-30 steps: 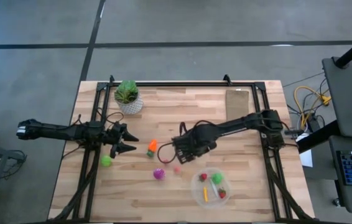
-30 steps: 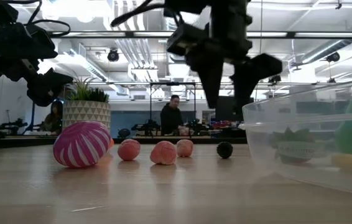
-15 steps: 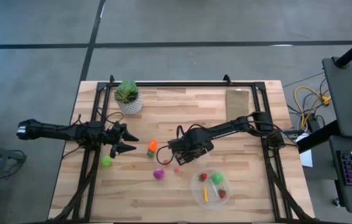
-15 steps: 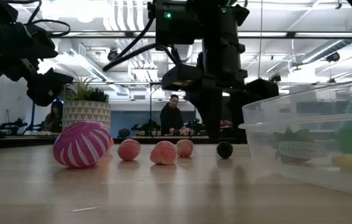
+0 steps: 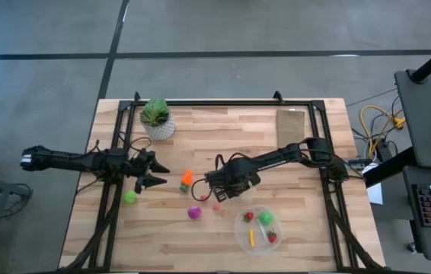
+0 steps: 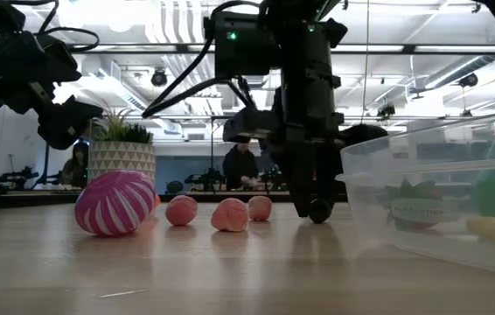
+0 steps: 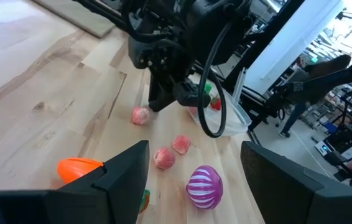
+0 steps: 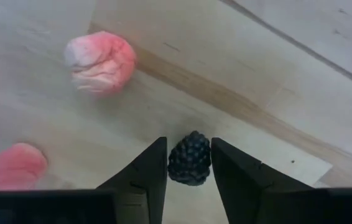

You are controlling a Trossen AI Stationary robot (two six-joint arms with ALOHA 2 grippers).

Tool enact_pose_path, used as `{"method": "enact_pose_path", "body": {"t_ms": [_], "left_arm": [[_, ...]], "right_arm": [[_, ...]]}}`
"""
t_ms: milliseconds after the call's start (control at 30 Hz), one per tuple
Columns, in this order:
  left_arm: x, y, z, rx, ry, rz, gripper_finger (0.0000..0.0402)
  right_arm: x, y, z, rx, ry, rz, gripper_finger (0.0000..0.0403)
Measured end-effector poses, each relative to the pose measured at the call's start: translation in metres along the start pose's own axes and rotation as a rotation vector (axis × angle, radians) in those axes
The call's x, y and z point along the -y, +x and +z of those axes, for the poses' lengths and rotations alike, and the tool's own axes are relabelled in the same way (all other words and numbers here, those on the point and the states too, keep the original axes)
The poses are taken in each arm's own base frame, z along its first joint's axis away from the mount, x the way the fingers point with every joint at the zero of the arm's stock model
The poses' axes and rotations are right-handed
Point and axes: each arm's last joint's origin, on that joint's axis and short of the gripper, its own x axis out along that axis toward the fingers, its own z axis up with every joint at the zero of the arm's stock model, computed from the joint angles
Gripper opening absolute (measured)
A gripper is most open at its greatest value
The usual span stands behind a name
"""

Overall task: Pick and placing Produce into tupperware
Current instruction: Put the blackberry into the transparent bin

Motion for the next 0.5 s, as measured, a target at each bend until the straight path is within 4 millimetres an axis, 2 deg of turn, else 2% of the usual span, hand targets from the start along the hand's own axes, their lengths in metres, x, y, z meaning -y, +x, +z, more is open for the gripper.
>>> {"method": "enact_pose_path", "body": {"t_ms": [267,500], "left_arm": [[0.0001,0.0000,0.0000,-0.001,0.000,-0.002,0.0240],[0.0000,0.0000,-0.0001,-0.002,-0.001,-0.001,0.0240]], "right_arm": [[-0.0001,0.0005,0.0000,0.001,0.005,0.002,0.0133],[-0.0004,0.0006,-0.0009,0.001,-0.005,0.002,0.0096]]}}
